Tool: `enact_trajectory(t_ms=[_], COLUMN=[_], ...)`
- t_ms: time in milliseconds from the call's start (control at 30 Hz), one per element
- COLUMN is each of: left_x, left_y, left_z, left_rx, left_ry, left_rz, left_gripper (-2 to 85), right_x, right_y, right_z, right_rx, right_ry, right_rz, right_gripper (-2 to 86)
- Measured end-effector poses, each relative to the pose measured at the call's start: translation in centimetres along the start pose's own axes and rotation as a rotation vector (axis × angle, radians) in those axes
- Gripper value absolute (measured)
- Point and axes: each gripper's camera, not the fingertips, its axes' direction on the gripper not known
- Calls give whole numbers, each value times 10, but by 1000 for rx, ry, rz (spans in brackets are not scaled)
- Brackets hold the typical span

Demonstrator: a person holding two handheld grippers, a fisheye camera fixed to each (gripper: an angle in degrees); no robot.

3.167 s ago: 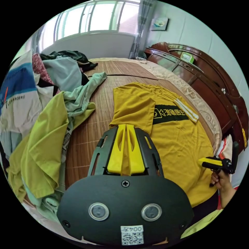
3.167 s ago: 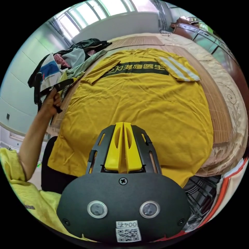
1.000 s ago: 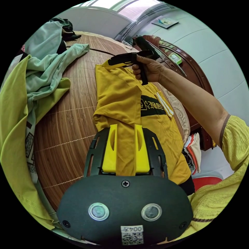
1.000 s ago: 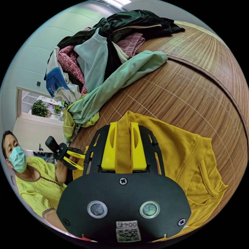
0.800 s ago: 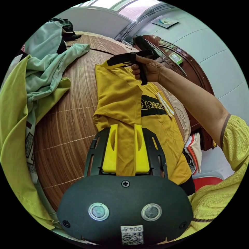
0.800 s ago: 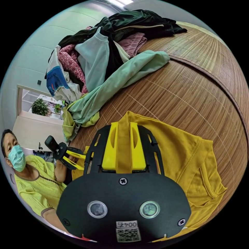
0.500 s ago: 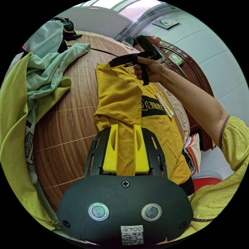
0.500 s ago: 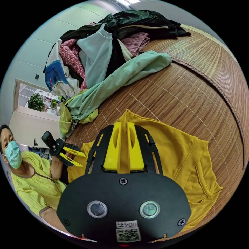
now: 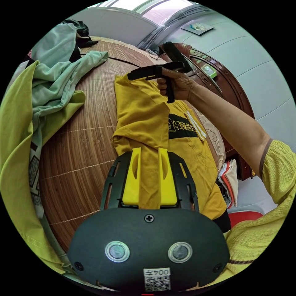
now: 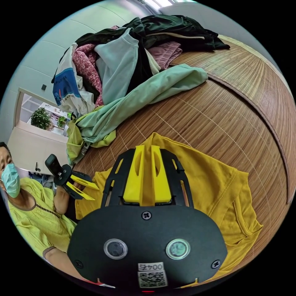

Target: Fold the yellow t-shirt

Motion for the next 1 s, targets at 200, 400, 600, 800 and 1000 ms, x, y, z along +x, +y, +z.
enact_trajectory(t_ms=[200,400,600,800,1000], left_x=[3,4,1,2,-4], left_y=[-1,-1,0,1,6], left_z=[3,6,9,6,4], left_rx=[-4,-7,-6,-11,31], left_ry=[-9,-16,-14,-69,-118], left_rz=[5,5,1,17,-2], left_gripper=[86,84,80,73,62], right_x=[-38,-73,-132,-253,-357], right_y=[-19,-44,-31,62,157], right_z=[-25,-9,-59,-63,-25], right_rx=[32,-85,48,5,-13], right_ry=[62,253,369,324,459], right_rz=[-47,-7,2,-98,-191], right_gripper=[0,-6,-7,-1,46])
